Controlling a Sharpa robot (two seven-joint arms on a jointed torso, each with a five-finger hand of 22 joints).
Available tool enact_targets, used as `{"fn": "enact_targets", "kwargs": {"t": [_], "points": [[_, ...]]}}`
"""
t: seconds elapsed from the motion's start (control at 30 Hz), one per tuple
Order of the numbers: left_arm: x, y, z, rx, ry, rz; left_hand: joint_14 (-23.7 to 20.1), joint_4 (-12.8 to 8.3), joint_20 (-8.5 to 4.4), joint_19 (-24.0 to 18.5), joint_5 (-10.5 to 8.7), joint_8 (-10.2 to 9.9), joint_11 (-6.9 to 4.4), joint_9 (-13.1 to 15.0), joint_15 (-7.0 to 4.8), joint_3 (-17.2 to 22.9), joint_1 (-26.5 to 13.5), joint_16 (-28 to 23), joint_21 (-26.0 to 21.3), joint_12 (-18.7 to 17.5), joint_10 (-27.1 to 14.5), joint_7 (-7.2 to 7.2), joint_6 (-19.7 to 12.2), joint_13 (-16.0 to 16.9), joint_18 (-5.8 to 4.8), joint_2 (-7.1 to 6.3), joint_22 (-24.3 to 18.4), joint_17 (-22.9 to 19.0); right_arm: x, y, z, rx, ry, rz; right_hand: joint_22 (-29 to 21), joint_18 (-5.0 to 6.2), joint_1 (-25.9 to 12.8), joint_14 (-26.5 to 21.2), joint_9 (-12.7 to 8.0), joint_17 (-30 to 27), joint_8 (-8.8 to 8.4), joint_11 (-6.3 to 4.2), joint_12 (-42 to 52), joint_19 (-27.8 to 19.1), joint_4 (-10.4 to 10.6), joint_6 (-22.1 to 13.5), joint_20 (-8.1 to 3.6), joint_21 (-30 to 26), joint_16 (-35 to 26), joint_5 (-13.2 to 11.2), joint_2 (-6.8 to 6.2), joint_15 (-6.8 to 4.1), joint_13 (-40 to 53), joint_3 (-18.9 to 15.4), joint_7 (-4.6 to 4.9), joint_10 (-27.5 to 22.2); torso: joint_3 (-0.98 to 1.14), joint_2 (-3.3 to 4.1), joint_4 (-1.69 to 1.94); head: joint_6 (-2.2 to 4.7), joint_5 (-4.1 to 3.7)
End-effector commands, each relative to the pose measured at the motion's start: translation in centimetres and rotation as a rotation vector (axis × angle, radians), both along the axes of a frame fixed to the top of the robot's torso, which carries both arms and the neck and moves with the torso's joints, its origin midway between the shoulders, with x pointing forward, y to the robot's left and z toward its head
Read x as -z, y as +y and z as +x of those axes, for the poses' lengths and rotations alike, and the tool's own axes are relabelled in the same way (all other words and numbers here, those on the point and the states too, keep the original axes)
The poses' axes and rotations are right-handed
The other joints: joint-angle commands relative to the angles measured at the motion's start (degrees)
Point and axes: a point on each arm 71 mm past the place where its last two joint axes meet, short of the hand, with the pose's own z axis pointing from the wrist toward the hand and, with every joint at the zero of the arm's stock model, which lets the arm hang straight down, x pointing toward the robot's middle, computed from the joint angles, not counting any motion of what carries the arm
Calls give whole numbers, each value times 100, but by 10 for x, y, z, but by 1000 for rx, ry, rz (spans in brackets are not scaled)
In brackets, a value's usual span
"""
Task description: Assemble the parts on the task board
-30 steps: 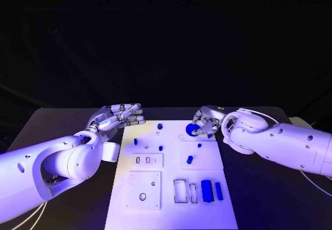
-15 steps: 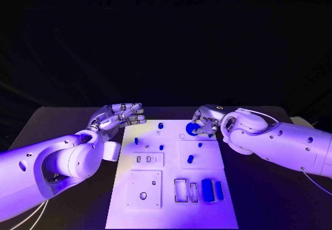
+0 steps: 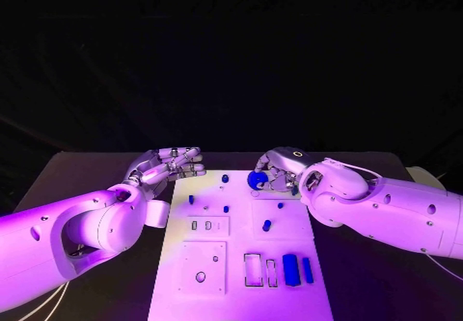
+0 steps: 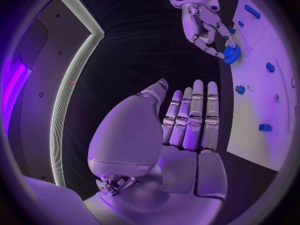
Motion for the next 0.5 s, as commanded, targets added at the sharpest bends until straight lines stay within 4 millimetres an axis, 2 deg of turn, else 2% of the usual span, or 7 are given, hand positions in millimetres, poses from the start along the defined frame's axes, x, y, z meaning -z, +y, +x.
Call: {"fn": "enact_targets", "kwargs": {"t": [0.03,0.17,0.23,0.33,0.43,0.5], "points": [[-1,-3,0,24,-5,-11,6,-31,33,-10,-32,-35,14,-3,27,7,2,-37,-25,-19,3,7,16,-6,74,-5,-5,8,-7,17,-6,-28,-83,5,723,-99,-54,530,69,1256,-31,-2,31,88,-4,188,3,25,32,38,29,-32,488,40,-152,42,-2,3,4,27,17],[-1,-4,0,26,-5,-12,6,-31,33,-10,-32,-35,14,-3,27,7,2,-37,-25,-19,3,7,16,-6,74,-5,-5,8,-7,38,-9,-65,-87,10,733,-102,-61,530,70,1257,-35,-3,31,95,-1,193,2,32,33,34,25,-33,488,48,-153,43,-8,10,20,26,55],[-1,-5,0,27,-4,-12,6,-31,33,-10,-32,-35,14,-3,27,7,2,-37,-25,-19,3,7,16,-6,74,-5,-5,8,-7,46,-9,-76,-86,13,720,-98,-73,528,72,1249,-42,-3,24,85,4,199,0,22,30,29,20,-34,481,59,-153,37,-3,17,18,23,93],[-1,-5,0,28,-4,-12,6,-31,33,-10,-32,-35,14,-3,27,7,2,-37,-25,-19,3,7,16,-6,74,-5,-5,8,-5,55,-8,-86,-83,14,717,-97,-80,528,73,1246,-45,-3,22,83,7,201,-1,19,28,27,19,-34,479,65,-153,36,-7,22,28,14,104],[-1,-5,0,28,-4,-13,6,-31,33,-10,-32,-35,14,-3,27,7,2,-37,-25,-19,3,7,16,-6,74,-5,-5,8,-2,65,-6,-95,-74,14,716,-97,-87,528,74,1246,-51,-4,23,82,10,204,-2,18,28,27,20,-35,481,76,-154,37,-9,18,10,4,135],[-1,-6,0,29,-5,-13,6,-31,33,-10,-32,-35,14,-3,27,7,2,-37,-25,-19,3,7,16,-6,74,-5,-5,8,0,69,-5,-100,-68,14,716,-97,-87,528,74,1246,-51,-4,23,82,10,204,-2,18,28,27,20,-35,481,76,-154,37,-3,21,9,-7,147]]}}
